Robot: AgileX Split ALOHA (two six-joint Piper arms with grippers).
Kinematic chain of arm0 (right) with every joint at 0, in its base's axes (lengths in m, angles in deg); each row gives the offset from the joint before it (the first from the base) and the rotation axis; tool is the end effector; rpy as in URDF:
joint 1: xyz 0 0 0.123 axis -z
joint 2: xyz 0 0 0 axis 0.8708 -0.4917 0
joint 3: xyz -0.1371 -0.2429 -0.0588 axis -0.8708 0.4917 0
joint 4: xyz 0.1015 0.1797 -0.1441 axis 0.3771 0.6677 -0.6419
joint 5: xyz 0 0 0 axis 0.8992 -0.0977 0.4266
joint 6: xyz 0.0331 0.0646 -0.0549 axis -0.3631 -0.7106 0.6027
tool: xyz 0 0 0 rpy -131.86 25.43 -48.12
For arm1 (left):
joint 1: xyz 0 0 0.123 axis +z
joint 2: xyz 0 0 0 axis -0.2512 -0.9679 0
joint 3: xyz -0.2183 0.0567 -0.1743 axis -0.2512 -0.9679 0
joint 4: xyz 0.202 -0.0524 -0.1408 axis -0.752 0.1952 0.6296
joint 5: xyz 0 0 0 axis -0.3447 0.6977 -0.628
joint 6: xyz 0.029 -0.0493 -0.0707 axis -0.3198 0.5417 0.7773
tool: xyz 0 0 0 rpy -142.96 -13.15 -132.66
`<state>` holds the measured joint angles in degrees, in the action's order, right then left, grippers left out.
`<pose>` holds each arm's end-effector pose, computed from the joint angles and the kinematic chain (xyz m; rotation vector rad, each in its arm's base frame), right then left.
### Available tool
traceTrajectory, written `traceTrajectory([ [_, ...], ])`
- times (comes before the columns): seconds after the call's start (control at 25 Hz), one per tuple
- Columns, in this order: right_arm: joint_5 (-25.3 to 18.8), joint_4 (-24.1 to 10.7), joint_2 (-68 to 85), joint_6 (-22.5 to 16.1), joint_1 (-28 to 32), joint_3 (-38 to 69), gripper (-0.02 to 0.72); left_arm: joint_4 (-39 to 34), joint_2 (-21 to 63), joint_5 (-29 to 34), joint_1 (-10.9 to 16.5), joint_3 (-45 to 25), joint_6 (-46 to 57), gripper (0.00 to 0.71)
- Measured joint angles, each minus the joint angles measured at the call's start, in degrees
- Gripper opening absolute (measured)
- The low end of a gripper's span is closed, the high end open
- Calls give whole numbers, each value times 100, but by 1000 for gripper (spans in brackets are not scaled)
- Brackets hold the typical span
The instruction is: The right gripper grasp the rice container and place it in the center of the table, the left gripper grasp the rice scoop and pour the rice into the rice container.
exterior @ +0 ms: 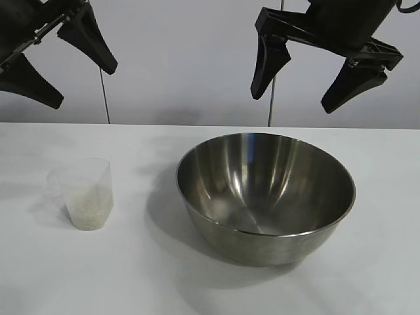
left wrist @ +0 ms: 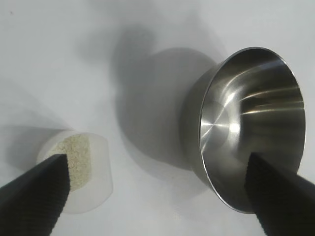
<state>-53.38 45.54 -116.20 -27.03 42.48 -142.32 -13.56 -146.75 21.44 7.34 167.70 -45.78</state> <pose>0.3375 0.1249 0.2804 -0.2516 2.6902 0.3591 0.3616 -0.0942 0.2655 0.2212 2.6541 -0.8181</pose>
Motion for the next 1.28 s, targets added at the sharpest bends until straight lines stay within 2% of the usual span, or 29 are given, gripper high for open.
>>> traceTrajectory([
  [0.16,0,-47,0,0,0,0,694,0,0,-1,0,0,0,694],
  [0.24,-14,-177,0,-16,0,0,694,0,0,-6,0,0,0,694],
  [0.48,-274,-1142,-114,-472,0,-1,694,0,0,-6,0,0,0,694],
  [0.64,-276,-1438,-471,-640,0,67,694,0,0,-7,0,0,0,694],
  [0.92,-258,-1353,-1183,-732,324,67,694,0,0,-7,0,0,0,694],
  [1.28,56,-847,-1688,-553,417,67,694,1,0,-12,0,0,0,694],
])
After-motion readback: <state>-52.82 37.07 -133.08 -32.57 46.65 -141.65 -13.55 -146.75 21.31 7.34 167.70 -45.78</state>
